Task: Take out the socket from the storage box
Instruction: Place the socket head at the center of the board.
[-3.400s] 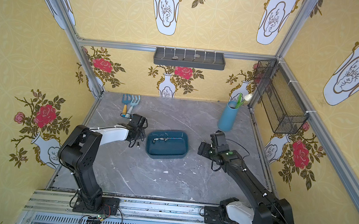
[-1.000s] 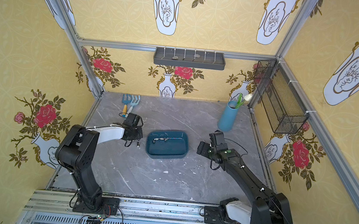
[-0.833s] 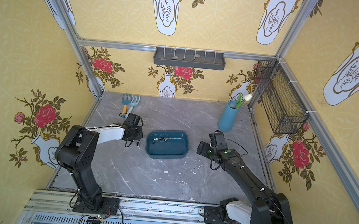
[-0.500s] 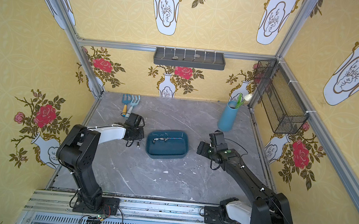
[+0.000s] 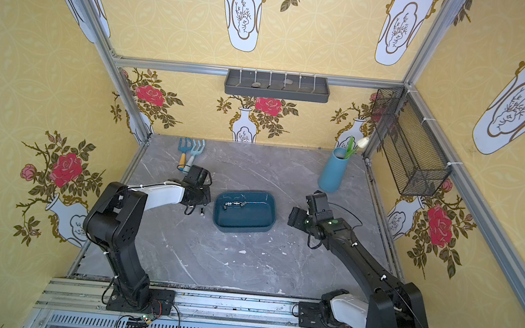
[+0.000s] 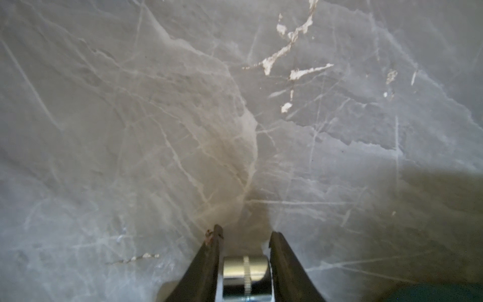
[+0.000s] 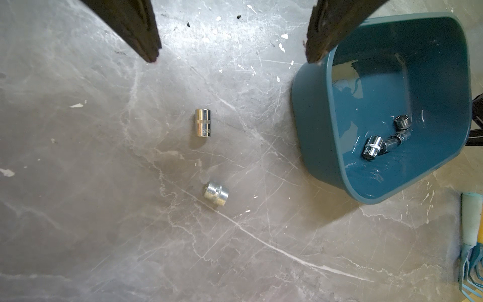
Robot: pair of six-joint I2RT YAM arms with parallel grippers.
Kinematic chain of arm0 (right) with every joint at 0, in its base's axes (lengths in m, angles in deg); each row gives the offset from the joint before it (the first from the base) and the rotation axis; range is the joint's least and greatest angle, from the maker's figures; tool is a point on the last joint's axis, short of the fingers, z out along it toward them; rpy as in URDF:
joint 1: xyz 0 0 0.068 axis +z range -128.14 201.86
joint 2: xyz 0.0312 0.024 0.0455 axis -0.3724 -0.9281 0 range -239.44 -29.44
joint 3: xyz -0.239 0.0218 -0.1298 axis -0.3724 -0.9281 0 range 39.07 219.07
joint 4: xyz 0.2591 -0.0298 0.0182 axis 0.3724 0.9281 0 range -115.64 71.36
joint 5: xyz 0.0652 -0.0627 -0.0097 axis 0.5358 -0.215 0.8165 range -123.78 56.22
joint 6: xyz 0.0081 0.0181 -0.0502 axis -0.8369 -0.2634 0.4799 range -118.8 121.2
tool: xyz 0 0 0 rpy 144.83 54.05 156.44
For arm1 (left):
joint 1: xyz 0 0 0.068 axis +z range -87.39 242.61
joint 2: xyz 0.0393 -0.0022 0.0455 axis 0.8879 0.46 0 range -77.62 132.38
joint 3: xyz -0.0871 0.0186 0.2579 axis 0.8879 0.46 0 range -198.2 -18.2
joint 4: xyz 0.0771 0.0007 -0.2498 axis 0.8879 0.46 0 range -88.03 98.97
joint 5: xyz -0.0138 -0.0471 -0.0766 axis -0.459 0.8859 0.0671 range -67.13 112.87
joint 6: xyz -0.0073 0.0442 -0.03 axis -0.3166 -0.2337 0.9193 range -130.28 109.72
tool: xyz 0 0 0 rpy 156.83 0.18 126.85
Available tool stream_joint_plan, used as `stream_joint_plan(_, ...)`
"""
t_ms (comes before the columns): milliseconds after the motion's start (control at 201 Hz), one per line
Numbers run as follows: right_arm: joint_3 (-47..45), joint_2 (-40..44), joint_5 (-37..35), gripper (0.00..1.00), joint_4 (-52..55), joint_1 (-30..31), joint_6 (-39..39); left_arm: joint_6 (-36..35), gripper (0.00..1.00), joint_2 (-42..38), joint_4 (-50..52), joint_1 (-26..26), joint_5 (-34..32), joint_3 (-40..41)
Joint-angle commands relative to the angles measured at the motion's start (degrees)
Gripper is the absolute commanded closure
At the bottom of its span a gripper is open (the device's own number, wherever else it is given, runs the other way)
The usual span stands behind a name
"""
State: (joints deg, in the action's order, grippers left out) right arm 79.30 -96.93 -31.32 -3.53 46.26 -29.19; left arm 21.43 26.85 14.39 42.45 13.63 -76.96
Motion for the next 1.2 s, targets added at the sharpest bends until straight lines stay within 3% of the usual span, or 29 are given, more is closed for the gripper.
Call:
stream_joint_plan(0,-0.06,0.16,0.0,0.09,-2.12,0.03,-0.12,-0.66,0.61,-0.4,0.66,0.04,-0.7,-0.21)
stream_joint_plan(378,0.41,0.59,1.7,0.08,-3.8,0.27,-0.11,-1.07,0.54,-2.47,2.05,0.04,-1.58,-0.91)
stream_joint_plan(622,4.97,-0.98,1.44,0.1,-6.06,4.38,1.07,-1.38,0.5,-9.67,4.99,0.17,-1.6,-1.01)
stream_joint_plan(841,12.0,-9.07,-1.11,0.14,-9.67,12.02,4.48,-0.95,0.41,-18.63,7.67,0.64,0.4,0.43)
stream_joint_plan(1190,19.94,-25.77,2.64,0.22,-19.38,17.31,10.39,0.72,0.19,-32.71,9.36,2.52,3.67,6.62)
